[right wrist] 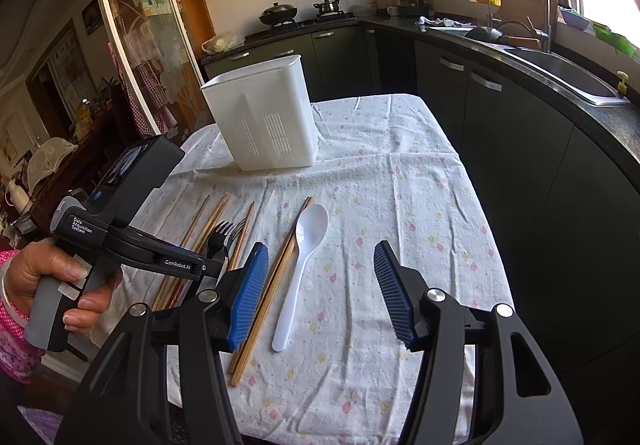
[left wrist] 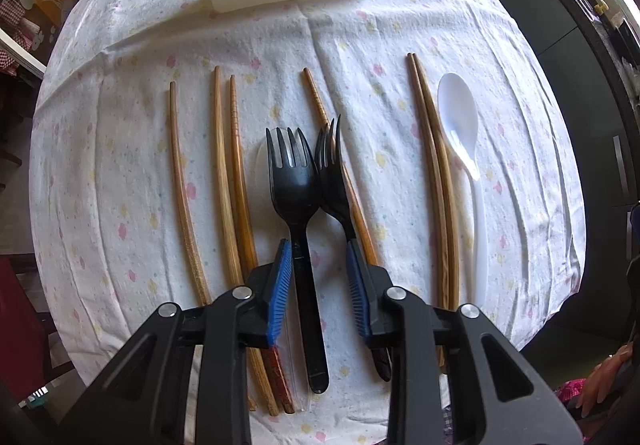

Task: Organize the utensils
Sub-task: 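Grasp a black fork with the left tool while the right tool grasps the other black fork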

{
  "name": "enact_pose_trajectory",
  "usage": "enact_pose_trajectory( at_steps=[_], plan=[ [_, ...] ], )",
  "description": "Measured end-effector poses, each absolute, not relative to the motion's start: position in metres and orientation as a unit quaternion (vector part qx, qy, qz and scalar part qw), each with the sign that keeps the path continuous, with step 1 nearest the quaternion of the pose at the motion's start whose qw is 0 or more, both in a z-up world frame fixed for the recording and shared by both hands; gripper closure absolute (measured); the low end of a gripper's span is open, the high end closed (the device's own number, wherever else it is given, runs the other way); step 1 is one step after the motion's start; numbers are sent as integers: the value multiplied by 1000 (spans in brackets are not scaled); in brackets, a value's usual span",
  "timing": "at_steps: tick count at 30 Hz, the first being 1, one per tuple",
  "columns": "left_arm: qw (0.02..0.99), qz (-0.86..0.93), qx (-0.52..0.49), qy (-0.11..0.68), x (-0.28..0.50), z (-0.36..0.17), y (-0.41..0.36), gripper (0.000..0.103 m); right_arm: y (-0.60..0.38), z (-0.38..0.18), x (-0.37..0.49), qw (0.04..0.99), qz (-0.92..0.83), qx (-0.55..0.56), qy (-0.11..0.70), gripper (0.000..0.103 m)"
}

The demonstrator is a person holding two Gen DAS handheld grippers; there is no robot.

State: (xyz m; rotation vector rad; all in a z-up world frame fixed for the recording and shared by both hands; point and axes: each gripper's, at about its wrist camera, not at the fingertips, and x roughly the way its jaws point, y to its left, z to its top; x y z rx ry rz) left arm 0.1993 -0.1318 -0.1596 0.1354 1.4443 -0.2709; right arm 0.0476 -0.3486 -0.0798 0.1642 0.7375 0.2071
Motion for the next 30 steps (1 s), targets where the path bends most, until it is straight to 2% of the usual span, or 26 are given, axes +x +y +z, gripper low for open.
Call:
enact_pose_trajectory(
  at_steps=[3,9,15,16,17,30],
  plan=[
    [739,-122,62,660,201,-160,-137,94,-346,-79,50,924,102,75,359,49],
    [743,-135,48,654,201,-158,-127,94,-330,-80,72,906,151,73,388,69],
    [751,-148,28,643,200,-140,-99,94,-291,-102,107,865,209,70,450,84],
    [750,-149,24,644,200,-138,-96,94,-283,-106,111,860,216,67,458,91],
    [751,-147,21,643,197,-136,-87,94,-276,-109,116,854,224,67,465,94],
    [769,-135,22,625,176,-122,-60,94,-211,-144,169,814,225,16,535,93]
  ],
)
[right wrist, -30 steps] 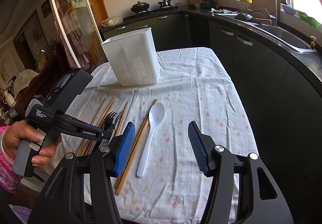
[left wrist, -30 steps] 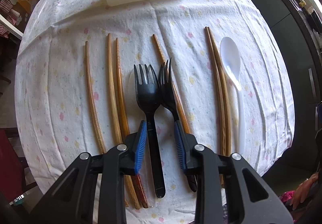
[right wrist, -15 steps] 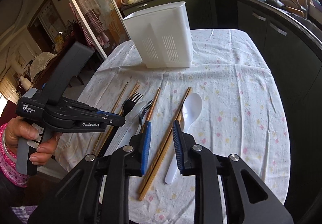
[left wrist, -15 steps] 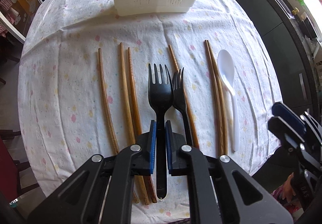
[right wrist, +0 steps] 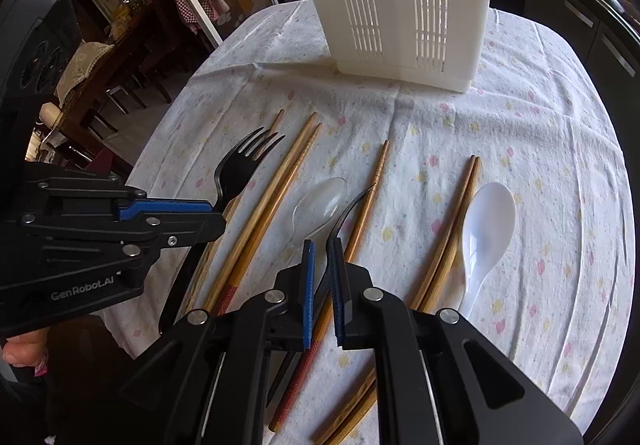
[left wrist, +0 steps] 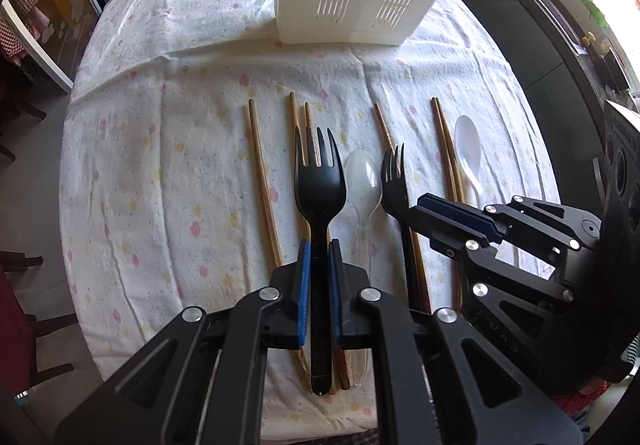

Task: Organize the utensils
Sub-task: 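Grasp a black fork with the left tool while the right tool grasps the other black fork, then lift both black forks and drop them into the white slotted caddy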

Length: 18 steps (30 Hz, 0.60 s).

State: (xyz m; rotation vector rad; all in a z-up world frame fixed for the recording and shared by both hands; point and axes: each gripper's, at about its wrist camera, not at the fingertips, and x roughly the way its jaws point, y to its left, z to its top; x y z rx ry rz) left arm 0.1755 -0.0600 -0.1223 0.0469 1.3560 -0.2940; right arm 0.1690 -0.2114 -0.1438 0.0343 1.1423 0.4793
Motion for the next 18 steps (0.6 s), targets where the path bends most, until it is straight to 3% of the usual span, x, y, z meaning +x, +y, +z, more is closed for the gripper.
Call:
enact_pose_trajectory(
  at_steps=[13,18],
  plan=[
    [774,-140,18,617,176,-118,-55,94,-198,-161,193,796,210,8,568,91],
    [778,-142,18,611,176,-111,-54,94,-207,-148,188,810,226,35,540,98]
  ],
)
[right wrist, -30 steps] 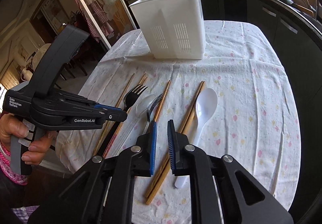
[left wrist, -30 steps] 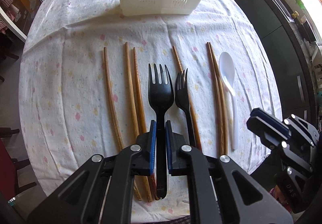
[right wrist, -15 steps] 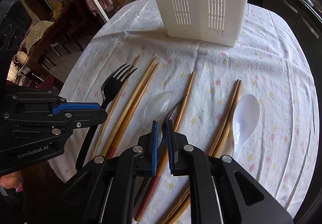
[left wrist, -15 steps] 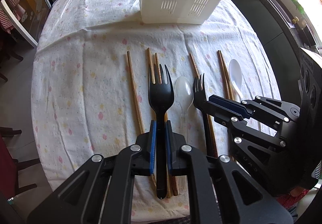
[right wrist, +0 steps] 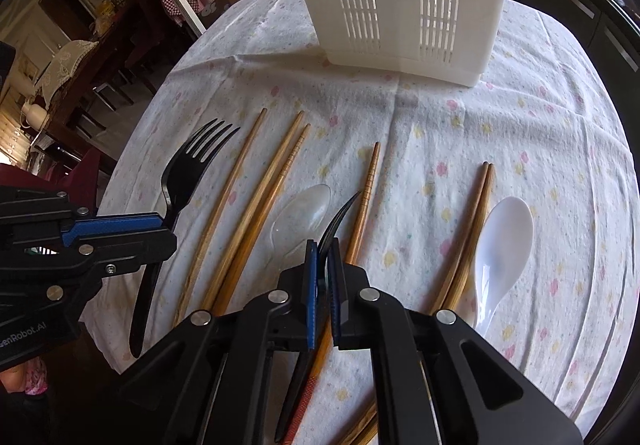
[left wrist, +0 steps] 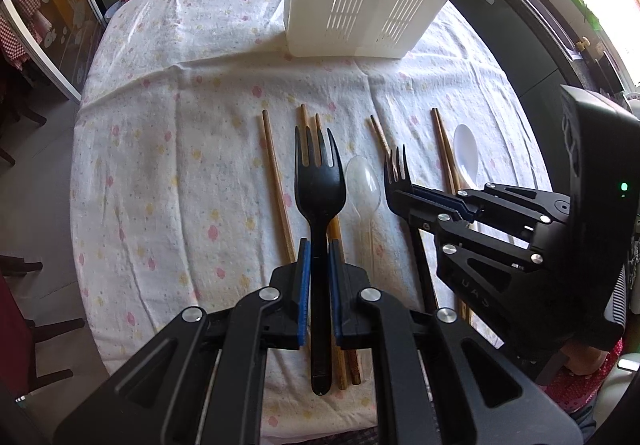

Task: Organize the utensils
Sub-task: 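Lift both black forks and drop them into the white slotted caddy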

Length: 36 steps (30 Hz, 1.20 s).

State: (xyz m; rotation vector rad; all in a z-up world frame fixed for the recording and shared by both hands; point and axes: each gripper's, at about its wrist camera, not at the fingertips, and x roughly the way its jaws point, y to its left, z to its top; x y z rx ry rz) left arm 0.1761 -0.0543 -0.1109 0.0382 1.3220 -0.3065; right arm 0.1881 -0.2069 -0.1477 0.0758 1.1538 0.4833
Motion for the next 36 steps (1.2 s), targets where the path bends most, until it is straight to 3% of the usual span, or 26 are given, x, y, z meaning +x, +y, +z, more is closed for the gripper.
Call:
enact_pose_trajectory(
  at_steps=[9,20,27,36],
  plan=[
    [830,-182,4,527,191,-29,-67,94,-259,-34,161,883,257,112,377,98],
    [947,-173,-17,269,253,80,-94,94,-311,50,193,948,203,183,165,98],
    [980,-131,-25,146,290,65,-109,94,-299,67,233,979,124,151,65,98],
    [973,-129,-12,191,301,5,-116,94,-267,27,309,990,86,88,71,98]
  ],
)
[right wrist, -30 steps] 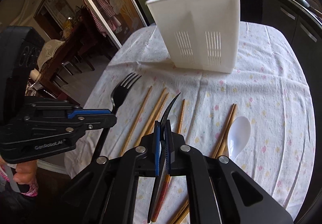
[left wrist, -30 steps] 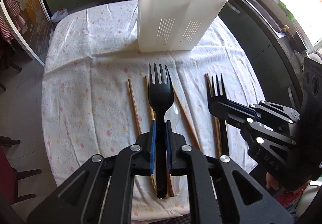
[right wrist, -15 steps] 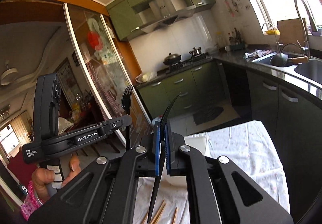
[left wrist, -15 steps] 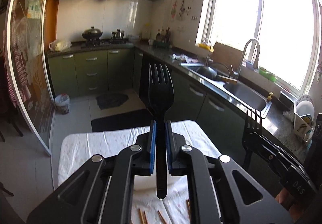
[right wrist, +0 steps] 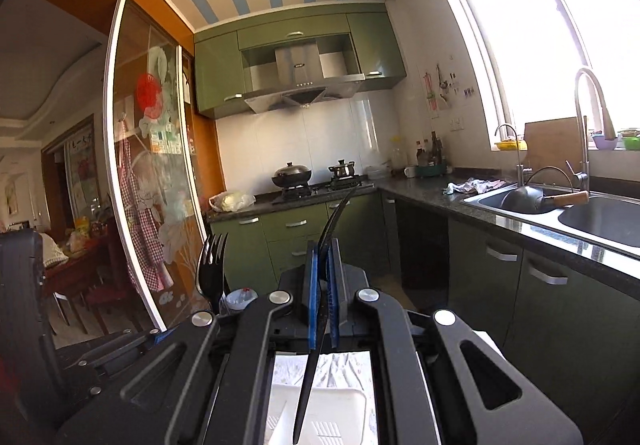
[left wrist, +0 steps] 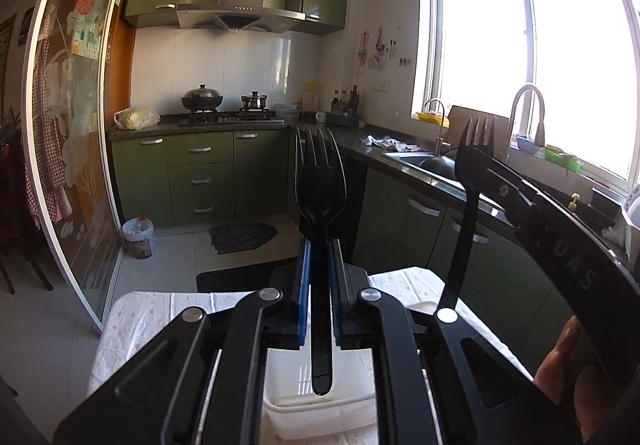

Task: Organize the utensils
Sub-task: 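Lift both black forks and drop them into the white slotted caddy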

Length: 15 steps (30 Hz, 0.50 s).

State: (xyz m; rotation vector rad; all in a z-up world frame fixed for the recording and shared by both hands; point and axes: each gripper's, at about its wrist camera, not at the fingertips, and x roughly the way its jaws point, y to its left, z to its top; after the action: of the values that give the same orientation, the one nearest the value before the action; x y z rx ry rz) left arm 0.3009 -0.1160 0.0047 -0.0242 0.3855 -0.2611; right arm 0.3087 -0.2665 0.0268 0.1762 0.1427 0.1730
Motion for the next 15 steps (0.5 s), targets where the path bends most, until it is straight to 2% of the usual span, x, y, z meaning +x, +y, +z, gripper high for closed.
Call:
enact_pose_trajectory(
  at_steps=[5,7,9,10,11,13,15],
  plan=[
    [966,-133,-14,222,300,-19,-108,94,-258,1,318,990,86,60,90,98],
    [963,-135,-16,234,300,-24,-106,88,-254,-10,316,990,87,49,98,97],
    [963,-132,-12,235,297,-28,-105,75,-251,-19,312,990,87,40,104,97],
    [964,-130,-8,233,295,-28,-105,72,-250,-22,311,990,87,37,109,96],
    [964,-128,-4,233,293,-30,-105,69,-250,-27,306,990,87,34,110,94],
    [963,-128,-1,236,288,-30,-105,63,-248,-32,303,989,90,28,116,81],
    [963,-126,-1,239,282,-27,-102,62,-248,-35,294,989,89,23,117,75]
  ],
)
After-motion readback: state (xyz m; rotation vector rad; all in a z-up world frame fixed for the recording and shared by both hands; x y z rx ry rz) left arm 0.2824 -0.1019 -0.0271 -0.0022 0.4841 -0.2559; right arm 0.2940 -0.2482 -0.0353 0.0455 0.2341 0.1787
